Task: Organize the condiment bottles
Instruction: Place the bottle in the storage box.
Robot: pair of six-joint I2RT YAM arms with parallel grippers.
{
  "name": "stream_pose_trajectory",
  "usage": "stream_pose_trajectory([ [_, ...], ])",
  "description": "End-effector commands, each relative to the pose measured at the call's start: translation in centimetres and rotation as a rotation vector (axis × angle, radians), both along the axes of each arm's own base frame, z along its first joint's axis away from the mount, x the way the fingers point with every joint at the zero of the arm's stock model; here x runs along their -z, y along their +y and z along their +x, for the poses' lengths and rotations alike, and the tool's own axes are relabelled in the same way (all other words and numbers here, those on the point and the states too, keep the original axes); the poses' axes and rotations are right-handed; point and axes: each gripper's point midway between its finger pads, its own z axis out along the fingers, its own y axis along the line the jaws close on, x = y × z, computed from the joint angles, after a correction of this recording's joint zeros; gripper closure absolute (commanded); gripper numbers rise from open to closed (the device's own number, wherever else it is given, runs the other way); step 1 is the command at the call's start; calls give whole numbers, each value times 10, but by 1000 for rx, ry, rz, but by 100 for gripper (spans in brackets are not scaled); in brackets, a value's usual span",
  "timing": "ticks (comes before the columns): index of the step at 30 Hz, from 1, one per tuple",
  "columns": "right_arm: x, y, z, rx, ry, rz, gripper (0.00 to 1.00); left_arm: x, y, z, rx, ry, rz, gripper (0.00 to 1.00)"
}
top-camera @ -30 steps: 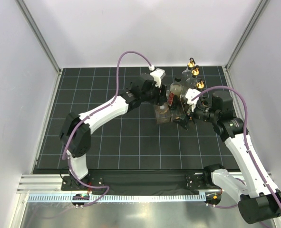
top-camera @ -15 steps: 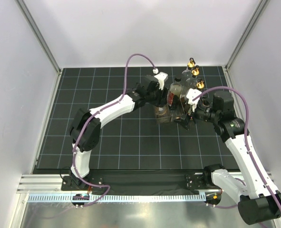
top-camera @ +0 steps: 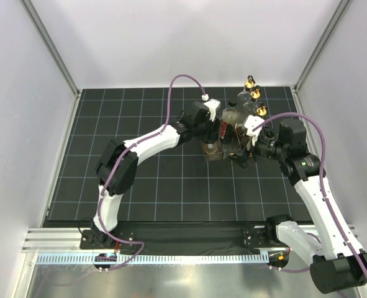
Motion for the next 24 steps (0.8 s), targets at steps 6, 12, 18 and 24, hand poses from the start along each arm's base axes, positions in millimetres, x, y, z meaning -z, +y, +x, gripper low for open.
stream_pose_trajectory([
  [6,-13,-3,1,2,-51,20,0,-55,-6,9,-7,-92,-112,15],
  [12,-19,-11,3,37,-74,15,0,-88,9,-6,-6,-142,-146,11],
  [18,-31,-26,9,114,-110,3,0,-151,64,-29,-64,-300,-141,3],
  [24,-40,-39,10,187,-118,-9,0,-169,159,-52,-202,-359,-102,0],
])
